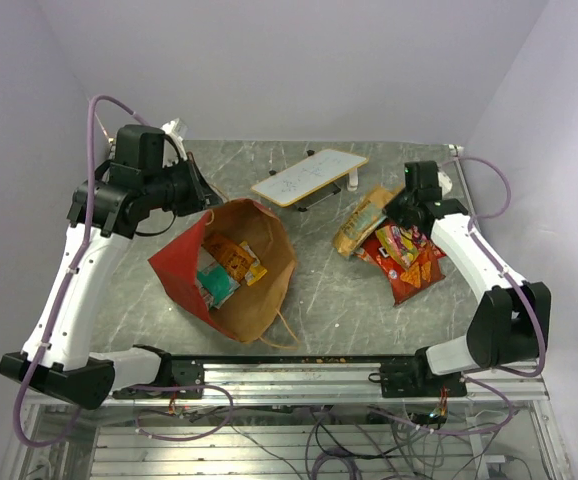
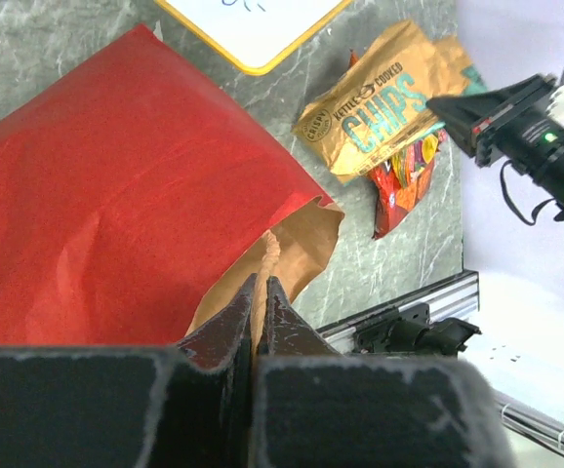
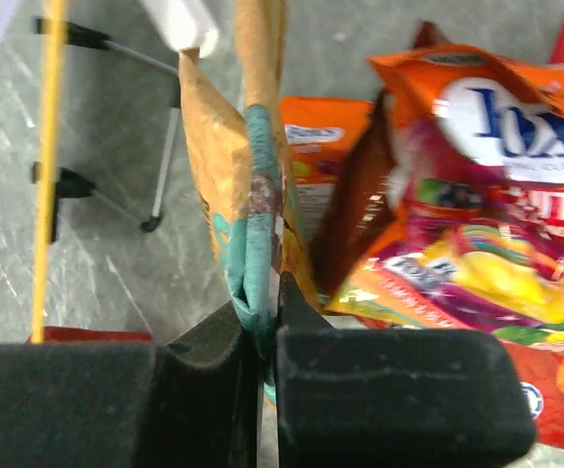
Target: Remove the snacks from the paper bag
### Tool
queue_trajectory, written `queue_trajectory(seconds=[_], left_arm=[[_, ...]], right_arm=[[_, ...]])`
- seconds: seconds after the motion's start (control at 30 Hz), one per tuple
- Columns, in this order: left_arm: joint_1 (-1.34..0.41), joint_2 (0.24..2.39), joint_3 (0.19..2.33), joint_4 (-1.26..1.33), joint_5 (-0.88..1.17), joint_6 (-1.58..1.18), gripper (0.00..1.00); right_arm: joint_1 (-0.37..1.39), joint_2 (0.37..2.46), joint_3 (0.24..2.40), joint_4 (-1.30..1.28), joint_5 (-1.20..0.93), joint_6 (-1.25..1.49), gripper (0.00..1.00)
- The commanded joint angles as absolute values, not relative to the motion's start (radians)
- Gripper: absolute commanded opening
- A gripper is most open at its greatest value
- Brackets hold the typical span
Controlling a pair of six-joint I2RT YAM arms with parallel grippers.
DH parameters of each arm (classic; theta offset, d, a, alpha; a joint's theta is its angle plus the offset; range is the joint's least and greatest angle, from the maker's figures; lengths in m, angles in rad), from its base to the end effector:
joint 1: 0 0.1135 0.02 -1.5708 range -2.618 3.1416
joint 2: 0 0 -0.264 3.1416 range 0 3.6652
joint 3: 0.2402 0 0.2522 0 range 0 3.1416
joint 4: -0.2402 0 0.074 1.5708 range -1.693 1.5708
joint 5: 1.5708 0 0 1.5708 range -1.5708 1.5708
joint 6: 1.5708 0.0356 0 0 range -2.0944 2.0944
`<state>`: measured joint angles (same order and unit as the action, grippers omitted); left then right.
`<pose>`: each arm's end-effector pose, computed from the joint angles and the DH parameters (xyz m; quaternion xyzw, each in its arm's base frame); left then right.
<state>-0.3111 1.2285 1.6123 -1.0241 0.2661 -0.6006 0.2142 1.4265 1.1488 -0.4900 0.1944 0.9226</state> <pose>0.2094 -0.0772 0.4448 -0.0689 0.8851 -0.3022 0.3471 0.3068 0.0597 0.2897 0.3533 0.8461 0.1341 0.3759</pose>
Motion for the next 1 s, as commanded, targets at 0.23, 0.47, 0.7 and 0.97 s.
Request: queue_trajectory(seconds=[0.23, 0.47, 0.7, 0.97], left_arm=[[-0.304, 1.197, 1.516, -0.925, 0.415, -0.580, 0.07], [-0.304, 1.159, 1.470, -1.005, 0.444, -0.539, 0.07], [-0.305, 1.121, 1.440, -1.024, 0.485, -0.563, 0.07], [-0.305, 1.101, 1.447, -1.050, 0.445, -0.580, 0.07]], right_arm=[[0.042, 1.390, 1.048, -0.493, 0.084, 0.766, 0.14], [0.041, 1.341, 1.135, -0.545, 0.066, 0.552, 0.44], [0.059, 1.280, 1.174, -0.495, -0.048, 0.427, 0.59], [0.461, 1.220, 1.118, -0.184, -0.204, 0.311, 0.61]])
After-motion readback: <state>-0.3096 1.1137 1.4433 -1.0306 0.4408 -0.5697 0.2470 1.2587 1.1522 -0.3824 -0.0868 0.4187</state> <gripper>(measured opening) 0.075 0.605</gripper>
